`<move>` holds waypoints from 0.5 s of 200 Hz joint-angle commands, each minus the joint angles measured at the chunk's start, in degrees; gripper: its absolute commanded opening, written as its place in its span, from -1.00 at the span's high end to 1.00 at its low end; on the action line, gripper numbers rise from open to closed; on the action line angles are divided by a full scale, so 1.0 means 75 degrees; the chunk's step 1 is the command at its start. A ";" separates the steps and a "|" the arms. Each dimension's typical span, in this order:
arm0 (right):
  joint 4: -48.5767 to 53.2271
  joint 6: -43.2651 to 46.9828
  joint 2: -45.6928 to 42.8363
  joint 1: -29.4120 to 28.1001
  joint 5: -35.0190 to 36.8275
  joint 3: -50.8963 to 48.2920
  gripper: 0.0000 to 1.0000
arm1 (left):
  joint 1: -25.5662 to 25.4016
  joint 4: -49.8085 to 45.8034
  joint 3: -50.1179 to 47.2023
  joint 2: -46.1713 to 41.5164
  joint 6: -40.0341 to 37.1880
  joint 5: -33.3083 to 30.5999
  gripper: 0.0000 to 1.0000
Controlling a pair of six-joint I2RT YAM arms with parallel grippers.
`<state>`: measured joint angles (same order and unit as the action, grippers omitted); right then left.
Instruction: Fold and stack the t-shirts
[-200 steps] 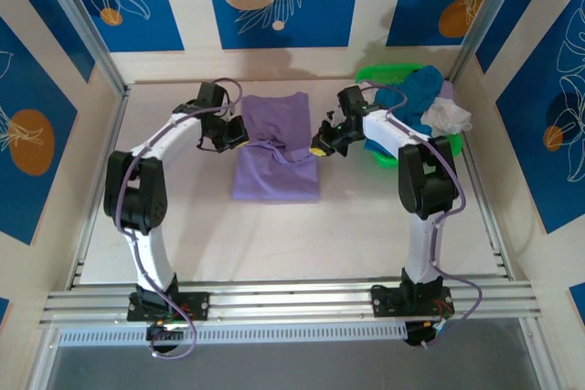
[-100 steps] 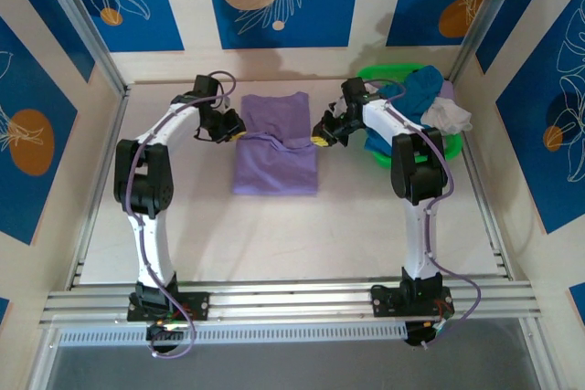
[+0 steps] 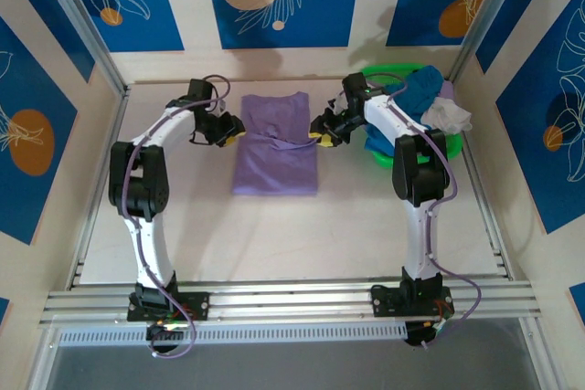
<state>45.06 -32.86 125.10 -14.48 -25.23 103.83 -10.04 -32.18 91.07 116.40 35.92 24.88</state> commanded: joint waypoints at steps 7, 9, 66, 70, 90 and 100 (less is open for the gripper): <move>0.0081 0.0058 -0.0191 -0.0268 -0.0015 -0.0196 0.21 | -0.0376 0.0483 -0.0450 -0.0305 0.0209 0.0174 0.23; 0.0076 0.0054 -0.0168 -0.0274 -0.0012 -0.0181 0.21 | -0.0402 0.0506 -0.0471 -0.0293 0.0219 0.0165 0.23; 0.0048 -0.0268 0.1199 -0.0347 -0.0500 0.1053 0.21 | -0.0619 0.0541 -0.0337 0.0110 0.0261 -0.0199 0.21; 0.0048 -0.0317 0.1316 -0.0340 -0.0556 0.1187 0.21 | -0.0619 0.0467 -0.0269 0.0123 0.0220 -0.0254 0.20; -0.0001 -0.0521 0.1847 -0.0334 -0.0775 0.1859 0.21 | -0.0596 0.0167 0.0009 0.0160 0.0049 -0.0405 0.18; 0.0004 -0.0540 0.2034 -0.0333 -0.0759 0.2160 0.21 | -0.0583 0.0099 0.0078 0.0157 0.0036 -0.0423 0.17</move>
<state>44.38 -34.87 137.25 -17.23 -27.73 114.89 -15.00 -28.97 88.60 116.64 37.54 23.51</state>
